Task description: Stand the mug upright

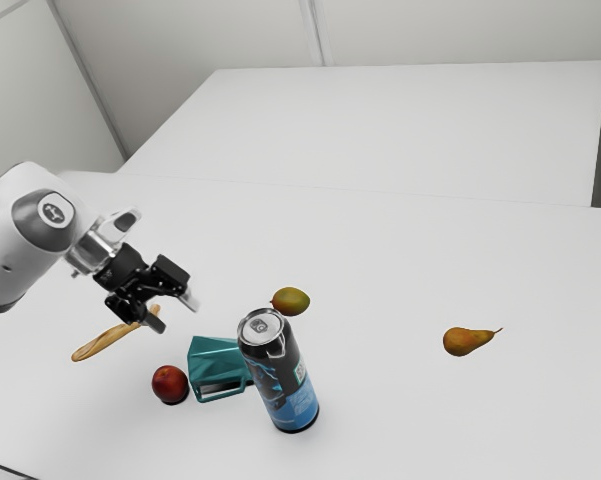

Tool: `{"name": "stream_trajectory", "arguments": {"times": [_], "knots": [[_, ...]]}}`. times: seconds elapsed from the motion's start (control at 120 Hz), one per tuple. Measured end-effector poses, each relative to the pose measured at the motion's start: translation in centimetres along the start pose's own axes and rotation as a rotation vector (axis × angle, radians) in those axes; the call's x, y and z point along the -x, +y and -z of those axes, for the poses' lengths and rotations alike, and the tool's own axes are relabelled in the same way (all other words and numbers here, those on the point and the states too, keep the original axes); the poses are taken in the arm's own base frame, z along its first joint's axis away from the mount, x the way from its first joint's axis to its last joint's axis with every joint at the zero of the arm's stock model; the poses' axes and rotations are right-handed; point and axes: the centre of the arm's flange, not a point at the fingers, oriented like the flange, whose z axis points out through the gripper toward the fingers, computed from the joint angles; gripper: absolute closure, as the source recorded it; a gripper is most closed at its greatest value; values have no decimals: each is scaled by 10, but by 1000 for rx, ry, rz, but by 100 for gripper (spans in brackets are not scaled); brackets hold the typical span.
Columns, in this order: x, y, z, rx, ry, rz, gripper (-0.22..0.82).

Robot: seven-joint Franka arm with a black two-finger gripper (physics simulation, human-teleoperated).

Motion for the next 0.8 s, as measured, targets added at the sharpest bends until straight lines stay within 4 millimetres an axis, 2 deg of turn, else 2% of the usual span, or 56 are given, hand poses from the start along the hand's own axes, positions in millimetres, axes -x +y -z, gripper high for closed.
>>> {"name": "stream_trajectory", "arguments": {"times": [0.117,0.35,0.8], "knots": [[4,-23,-9,25,-4,1,0],[9,-52,-36,123,-19,-12,0],[1,-65,-66,249,0,-124,0]]}}
